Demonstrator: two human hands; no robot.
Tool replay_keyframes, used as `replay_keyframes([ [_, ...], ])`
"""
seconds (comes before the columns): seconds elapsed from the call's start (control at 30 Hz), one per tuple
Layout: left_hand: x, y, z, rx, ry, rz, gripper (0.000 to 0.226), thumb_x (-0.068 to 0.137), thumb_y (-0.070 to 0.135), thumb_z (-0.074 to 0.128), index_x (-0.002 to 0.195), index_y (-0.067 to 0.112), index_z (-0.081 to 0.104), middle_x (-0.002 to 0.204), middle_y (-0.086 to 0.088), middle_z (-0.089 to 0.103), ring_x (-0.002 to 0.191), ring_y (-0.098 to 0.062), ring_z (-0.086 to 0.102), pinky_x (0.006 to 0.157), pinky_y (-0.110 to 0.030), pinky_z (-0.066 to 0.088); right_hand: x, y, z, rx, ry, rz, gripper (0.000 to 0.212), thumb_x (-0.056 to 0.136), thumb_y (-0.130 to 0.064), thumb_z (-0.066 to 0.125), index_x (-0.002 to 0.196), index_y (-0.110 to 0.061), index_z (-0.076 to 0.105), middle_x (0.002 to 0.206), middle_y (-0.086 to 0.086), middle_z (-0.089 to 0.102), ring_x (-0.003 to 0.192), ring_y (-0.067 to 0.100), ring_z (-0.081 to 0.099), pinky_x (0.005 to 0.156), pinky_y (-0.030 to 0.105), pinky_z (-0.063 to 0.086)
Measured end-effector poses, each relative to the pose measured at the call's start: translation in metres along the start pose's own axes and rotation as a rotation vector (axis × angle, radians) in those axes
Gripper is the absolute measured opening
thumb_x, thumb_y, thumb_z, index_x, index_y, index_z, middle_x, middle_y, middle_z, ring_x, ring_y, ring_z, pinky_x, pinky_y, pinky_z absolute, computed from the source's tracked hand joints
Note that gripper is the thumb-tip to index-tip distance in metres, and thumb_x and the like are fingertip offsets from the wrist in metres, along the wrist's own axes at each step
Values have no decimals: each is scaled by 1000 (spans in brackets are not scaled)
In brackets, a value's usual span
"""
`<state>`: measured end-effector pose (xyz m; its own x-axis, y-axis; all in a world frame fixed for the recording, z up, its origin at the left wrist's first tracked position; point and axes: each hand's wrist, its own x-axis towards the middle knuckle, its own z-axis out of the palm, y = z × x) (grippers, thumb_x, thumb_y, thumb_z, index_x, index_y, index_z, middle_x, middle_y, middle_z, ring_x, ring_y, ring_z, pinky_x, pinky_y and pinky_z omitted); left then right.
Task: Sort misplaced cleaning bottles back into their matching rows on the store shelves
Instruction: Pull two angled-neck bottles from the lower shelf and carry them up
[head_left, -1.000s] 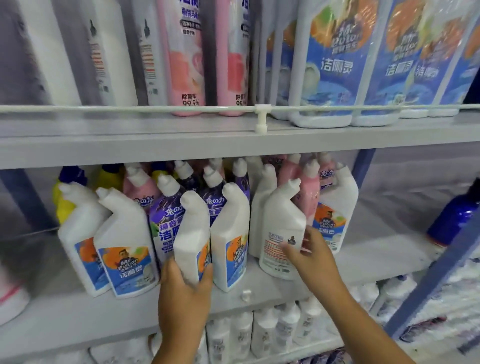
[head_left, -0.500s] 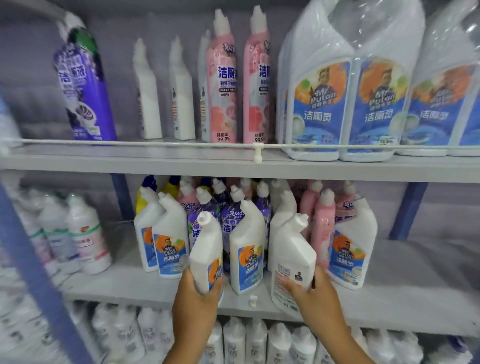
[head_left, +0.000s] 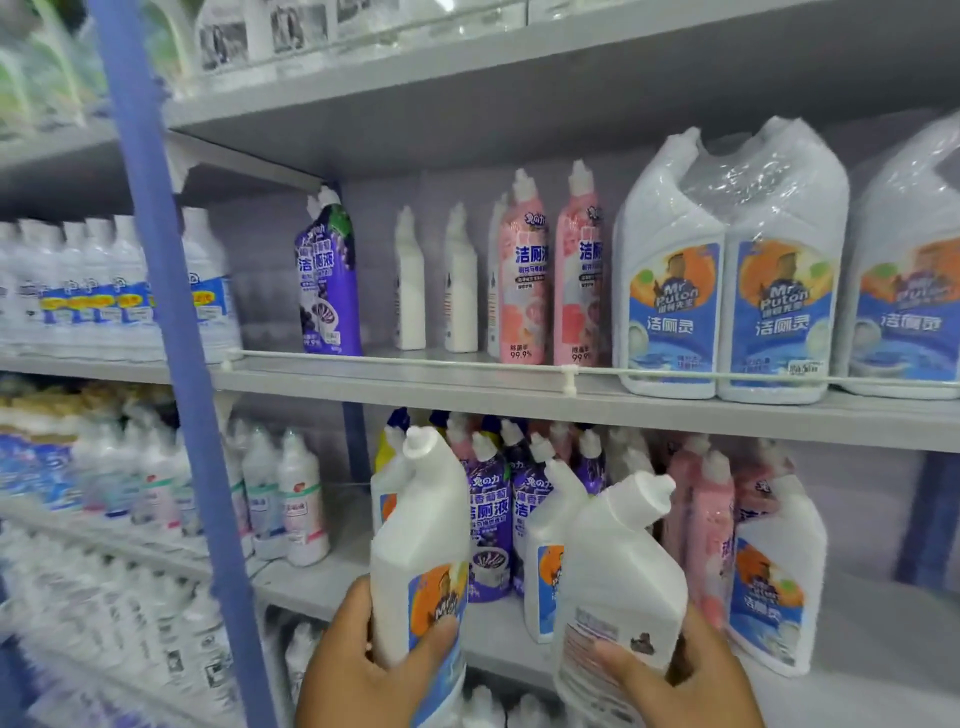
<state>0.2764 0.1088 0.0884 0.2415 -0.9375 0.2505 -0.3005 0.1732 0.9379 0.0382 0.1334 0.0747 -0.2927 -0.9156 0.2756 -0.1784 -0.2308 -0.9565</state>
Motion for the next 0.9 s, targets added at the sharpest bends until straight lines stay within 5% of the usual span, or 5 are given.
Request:
replay_keyframes([
  [0.13, 12, 74, -38, -36, 78, 272, 41, 74, 24, 88, 102, 43, 64, 88, 28, 70, 78, 8, 65, 61, -14, 48, 11, -87, 11, 57, -19, -172, 71, 66, -2, 89, 105, -55, 63, 94, -26, 75, 83, -8, 70, 66, 12, 54],
  [0.27, 46, 133, -65, -149, 127, 493, 28, 78, 30, 79, 97, 39, 62, 86, 29, 70, 77, 9, 66, 57, -10, 49, 38, -166, 30, 130, -40, -331, 49, 57, -32, 81, 104, -39, 68, 93, -19, 77, 84, -2, 73, 72, 21, 55],
  [0.4, 109, 162, -79, -109, 155, 659, 30, 79, 40, 78, 97, 42, 54, 94, 33, 67, 84, 11, 65, 63, -3, 46, 77, -213, 66, 79, -12, -479, 36, 72, -33, 79, 105, -36, 67, 97, -20, 77, 86, -3, 73, 65, 14, 58],
  [0.6, 236, 163, -76, -82, 22, 665, 37, 84, 32, 81, 103, 29, 49, 94, 16, 66, 84, 5, 65, 62, -12, 49, 154, -230, 130, -68, 81, -477, 37, 82, -28, 82, 114, -33, 64, 103, -12, 77, 93, 8, 74, 82, 39, 62],
  [0.9, 358, 149, -51, -20, -173, 483, 48, 83, 21, 81, 111, 17, 42, 97, 3, 58, 88, -20, 60, 72, -31, 45, 242, -206, 186, -215, 99, -207, 36, 80, -30, 84, 112, -25, 69, 101, -5, 78, 91, 17, 76, 86, 46, 61],
])
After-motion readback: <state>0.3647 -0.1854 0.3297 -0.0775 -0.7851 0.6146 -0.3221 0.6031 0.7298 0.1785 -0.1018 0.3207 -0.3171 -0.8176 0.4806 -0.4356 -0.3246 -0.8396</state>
